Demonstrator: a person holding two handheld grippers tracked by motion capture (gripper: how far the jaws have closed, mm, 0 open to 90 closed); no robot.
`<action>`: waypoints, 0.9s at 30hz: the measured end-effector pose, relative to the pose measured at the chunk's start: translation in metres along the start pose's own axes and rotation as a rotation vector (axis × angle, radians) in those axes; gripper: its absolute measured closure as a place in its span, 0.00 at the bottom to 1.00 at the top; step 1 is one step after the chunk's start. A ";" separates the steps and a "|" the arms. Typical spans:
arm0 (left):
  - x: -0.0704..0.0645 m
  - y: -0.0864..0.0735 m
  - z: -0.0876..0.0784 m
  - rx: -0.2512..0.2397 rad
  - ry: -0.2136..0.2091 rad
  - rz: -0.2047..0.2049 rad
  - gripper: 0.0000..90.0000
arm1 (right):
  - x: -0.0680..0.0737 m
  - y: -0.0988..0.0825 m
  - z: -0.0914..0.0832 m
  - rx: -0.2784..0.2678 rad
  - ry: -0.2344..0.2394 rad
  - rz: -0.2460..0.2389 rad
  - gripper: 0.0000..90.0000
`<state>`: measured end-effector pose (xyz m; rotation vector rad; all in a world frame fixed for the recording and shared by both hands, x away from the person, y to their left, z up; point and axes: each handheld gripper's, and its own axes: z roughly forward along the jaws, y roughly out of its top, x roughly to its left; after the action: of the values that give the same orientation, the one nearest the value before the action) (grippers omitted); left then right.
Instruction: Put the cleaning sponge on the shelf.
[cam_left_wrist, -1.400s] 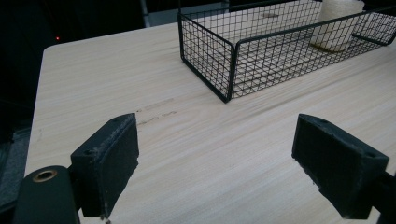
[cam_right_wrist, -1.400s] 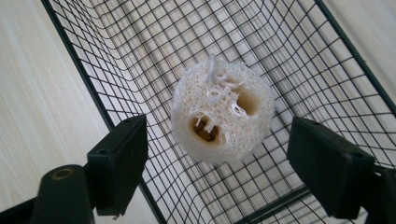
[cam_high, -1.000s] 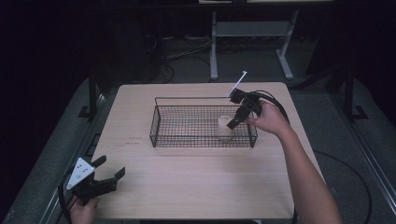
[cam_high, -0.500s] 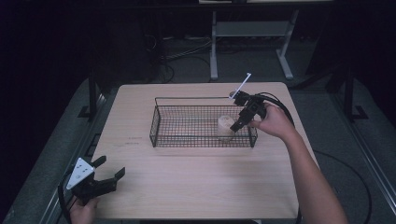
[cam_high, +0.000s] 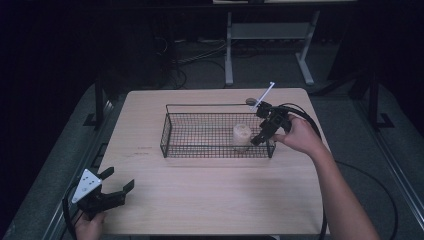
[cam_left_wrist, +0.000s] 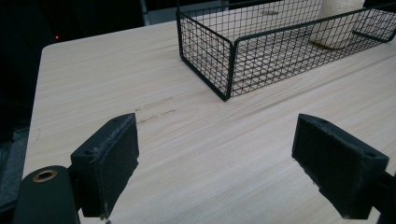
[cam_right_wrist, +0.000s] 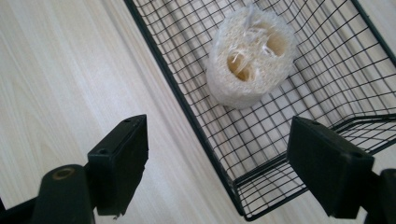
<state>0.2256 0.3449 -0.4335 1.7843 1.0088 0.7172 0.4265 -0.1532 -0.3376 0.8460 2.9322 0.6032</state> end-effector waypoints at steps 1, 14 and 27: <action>0.000 0.000 0.000 0.000 0.001 0.000 0.15 | 0.001 -0.002 0.000 0.000 0.001 -0.002 0.23; 0.000 0.000 0.001 0.004 -0.001 0.005 0.15 | 0.010 -0.018 0.002 -0.034 0.020 -0.005 0.23; -0.001 0.000 0.001 0.006 -0.001 0.005 0.16 | 0.028 -0.033 0.008 -0.032 0.019 -0.028 0.22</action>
<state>0.2258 0.3438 -0.4337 1.7925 1.0071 0.7168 0.3869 -0.1617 -0.3549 0.7996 2.9381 0.6581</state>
